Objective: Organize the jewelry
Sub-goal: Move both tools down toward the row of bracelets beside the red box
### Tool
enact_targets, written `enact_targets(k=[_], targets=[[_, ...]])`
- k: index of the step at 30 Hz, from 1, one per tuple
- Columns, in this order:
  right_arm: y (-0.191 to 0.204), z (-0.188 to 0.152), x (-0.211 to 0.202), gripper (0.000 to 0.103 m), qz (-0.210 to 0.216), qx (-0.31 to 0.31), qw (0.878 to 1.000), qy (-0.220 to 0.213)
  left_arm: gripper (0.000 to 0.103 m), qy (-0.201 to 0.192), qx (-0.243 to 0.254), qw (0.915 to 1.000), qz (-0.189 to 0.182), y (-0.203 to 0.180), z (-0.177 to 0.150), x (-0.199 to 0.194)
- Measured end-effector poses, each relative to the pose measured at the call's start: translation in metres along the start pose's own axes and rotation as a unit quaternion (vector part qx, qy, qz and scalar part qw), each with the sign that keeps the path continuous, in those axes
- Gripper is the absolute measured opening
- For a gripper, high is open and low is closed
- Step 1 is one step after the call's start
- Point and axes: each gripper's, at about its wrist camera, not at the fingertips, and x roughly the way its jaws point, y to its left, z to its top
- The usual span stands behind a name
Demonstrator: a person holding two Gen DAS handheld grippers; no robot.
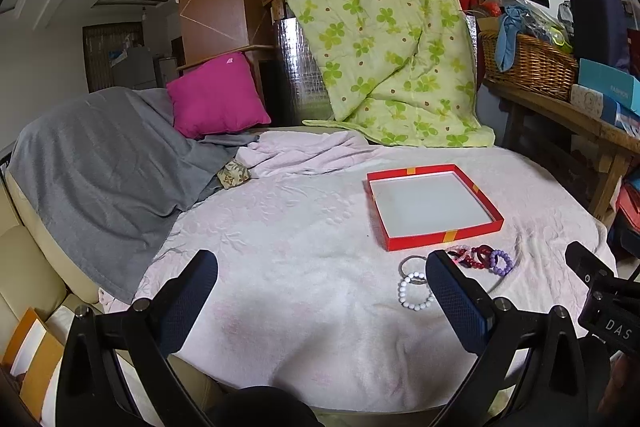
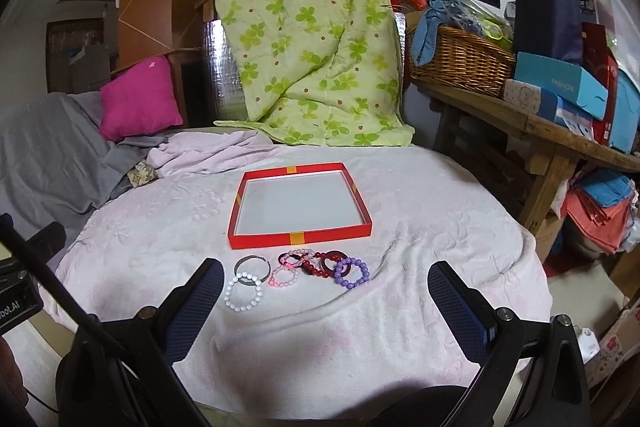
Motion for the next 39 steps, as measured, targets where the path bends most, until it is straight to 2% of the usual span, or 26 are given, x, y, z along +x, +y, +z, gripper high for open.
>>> enact_targets(k=[21,30,34,36,37,39], targets=[[-0.013,-0.004,0.007,0.103,-0.002,0.017,1.000,0.012,0.103,0.012,0.017,0.9998,-0.006,-0.014,-0.002,0.003],[-0.019,-0.004,0.026,0.103,-0.007,0.018,0.999,0.026,0.103,0.028,0.022,0.9992,-0.017,-0.019,-0.004,0.026],[-0.030,-0.002,0.046,0.103,0.008,0.018,0.999,0.035,0.103,0.075,0.018,0.9946,-0.069,-0.022,-0.010,0.065],[-0.039,-0.002,0.064,0.103,0.024,0.016,0.999,0.046,0.103,0.133,0.012,0.9856,-0.104,-0.024,-0.020,0.103],[-0.048,-0.004,0.079,0.103,0.032,0.017,0.998,0.059,0.103,0.157,0.003,0.9817,-0.108,-0.024,-0.027,0.123],[-0.059,-0.007,0.099,0.103,0.041,0.019,0.996,0.074,0.103,0.180,-0.006,0.9783,-0.102,-0.025,-0.038,0.151]])
